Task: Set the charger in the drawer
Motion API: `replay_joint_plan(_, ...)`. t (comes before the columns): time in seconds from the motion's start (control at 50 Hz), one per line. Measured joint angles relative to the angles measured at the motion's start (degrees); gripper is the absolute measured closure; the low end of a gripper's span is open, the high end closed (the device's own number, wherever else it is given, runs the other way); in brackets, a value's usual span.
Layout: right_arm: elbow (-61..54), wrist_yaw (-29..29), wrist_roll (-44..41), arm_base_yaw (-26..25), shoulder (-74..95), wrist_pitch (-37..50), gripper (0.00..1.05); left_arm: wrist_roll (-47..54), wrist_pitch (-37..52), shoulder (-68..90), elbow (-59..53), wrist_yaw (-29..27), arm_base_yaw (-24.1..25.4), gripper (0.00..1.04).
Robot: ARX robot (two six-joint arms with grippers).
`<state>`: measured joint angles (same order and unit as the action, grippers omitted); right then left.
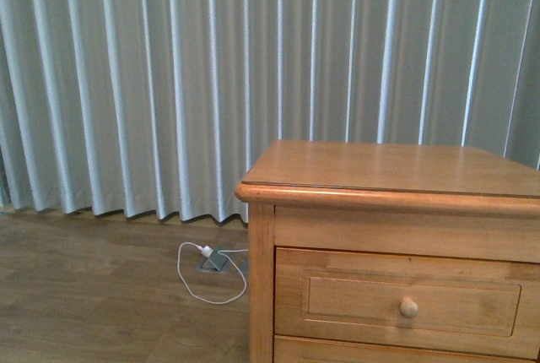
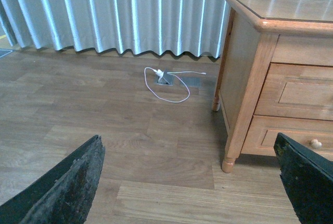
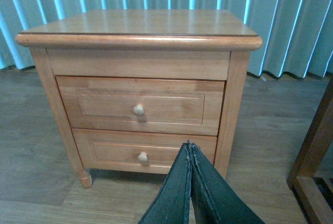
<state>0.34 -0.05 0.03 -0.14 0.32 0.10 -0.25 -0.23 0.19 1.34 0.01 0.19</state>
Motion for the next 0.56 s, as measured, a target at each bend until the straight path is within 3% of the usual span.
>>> replay_joint_plan(0.2,0.0,0.0,-0.1,0.0,-0.1,0.0,1.02,0.0,0.0,0.0,0.0,0.0,0.0,0.06)
replay_joint_plan(0.42,0.0,0.0,0.0,0.0,-0.1,0.0,0.63,0.0,0.0,0.0,0.0,0.0,0.0,0.06)
replay_joint_plan(0.56,0.0,0.0,0.0,0.0,-0.1,0.0,0.32,0.0,0.0,0.0,0.0,0.0,0.0,0.06)
